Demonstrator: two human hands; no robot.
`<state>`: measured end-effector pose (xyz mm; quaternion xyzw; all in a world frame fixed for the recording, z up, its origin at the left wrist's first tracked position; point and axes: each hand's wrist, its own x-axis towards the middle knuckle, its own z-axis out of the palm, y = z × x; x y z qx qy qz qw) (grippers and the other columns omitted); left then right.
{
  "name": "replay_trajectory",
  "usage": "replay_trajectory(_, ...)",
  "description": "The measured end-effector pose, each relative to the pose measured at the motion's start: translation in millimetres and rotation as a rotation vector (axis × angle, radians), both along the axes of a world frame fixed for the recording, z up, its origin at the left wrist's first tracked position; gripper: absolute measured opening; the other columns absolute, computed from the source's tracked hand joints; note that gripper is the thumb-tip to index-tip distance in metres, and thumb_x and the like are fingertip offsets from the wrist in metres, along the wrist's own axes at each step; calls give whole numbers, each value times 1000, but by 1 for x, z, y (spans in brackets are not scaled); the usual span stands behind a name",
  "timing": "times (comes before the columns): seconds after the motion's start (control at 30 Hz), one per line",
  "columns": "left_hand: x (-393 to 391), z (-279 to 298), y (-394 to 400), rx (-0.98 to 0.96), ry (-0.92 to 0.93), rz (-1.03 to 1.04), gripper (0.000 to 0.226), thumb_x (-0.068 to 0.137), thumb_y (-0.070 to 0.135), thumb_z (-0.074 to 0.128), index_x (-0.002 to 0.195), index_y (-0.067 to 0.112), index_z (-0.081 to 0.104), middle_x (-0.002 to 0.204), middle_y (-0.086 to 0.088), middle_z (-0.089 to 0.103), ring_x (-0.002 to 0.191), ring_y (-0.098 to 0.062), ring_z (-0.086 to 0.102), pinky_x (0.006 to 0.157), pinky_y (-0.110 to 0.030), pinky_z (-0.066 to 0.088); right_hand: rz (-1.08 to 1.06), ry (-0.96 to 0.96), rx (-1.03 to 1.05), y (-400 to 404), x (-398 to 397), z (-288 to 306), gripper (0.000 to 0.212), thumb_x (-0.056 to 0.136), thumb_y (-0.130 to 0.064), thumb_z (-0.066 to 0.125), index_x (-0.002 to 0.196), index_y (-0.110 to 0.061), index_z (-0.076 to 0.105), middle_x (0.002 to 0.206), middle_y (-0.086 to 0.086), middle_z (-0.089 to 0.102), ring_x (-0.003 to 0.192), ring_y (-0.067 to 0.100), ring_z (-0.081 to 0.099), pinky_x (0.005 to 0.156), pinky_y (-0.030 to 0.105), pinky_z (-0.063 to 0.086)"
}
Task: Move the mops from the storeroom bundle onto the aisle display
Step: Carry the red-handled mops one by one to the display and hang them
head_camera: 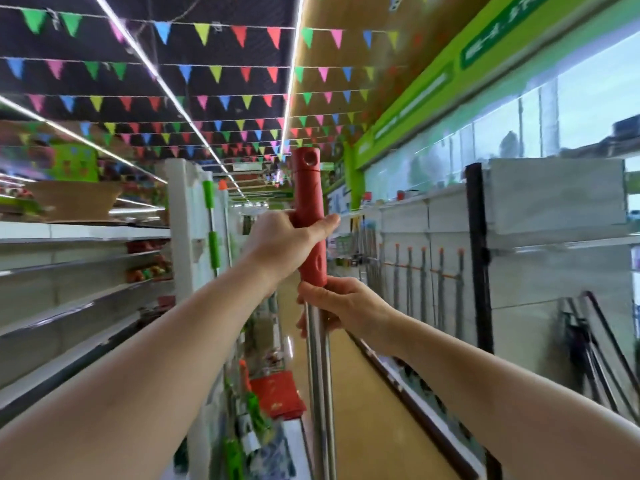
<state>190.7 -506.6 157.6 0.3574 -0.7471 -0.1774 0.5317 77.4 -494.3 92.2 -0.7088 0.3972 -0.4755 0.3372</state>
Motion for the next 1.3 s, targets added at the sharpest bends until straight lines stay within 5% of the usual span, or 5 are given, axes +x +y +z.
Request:
replay_trajectory(0.2,-67,1,-65,18,7,-31,25,81,45,62,71,22,62,71,1,65,67,-14,61,69,-26,48,10,-4,-26,-67,-66,2,16,90,-33,54,82,-21,61,91,16,56,86,29,56,94,54,45)
replay_trajectory(0.4,-109,2,-147,13,38,-2,25,80,44,64,74,20,63,84,-11,71,80,-29,69,86,-42,54,56,-52,-17,-149,-107,3,15,91,-30,53,84,-18,60,79,6,61,74,24,62,91,50,48)
replay_trajectory(0.77,-154,19,-332,56,60,-119,17,86,34,60,78,19,59,80,-4,64,86,-25,65,87,-36,52,-48,-25,-123,-340,-162,19,16,88,-33,56,84,-18,61,77,14,58,76,28,53,77,42,41)
replay_trajectory(1.0,-229,28,-463,-3,21,-174,34,85,15,63,118,7,55,108,-9,63,101,-24,62,91,-33,49,-130,-57,-206,-477,-232,29,14,90,-31,53,86,-19,58,76,10,58,75,26,52,77,40,40)
replay_trajectory(1.3,-316,24,-637,-69,90,-37,34,88,14,60,120,6,53,98,-2,61,93,-20,63,82,-27,53,27,-74,-228,-675,-314,28,16,90,-37,53,81,-25,59,83,8,59,84,25,54,80,39,42)
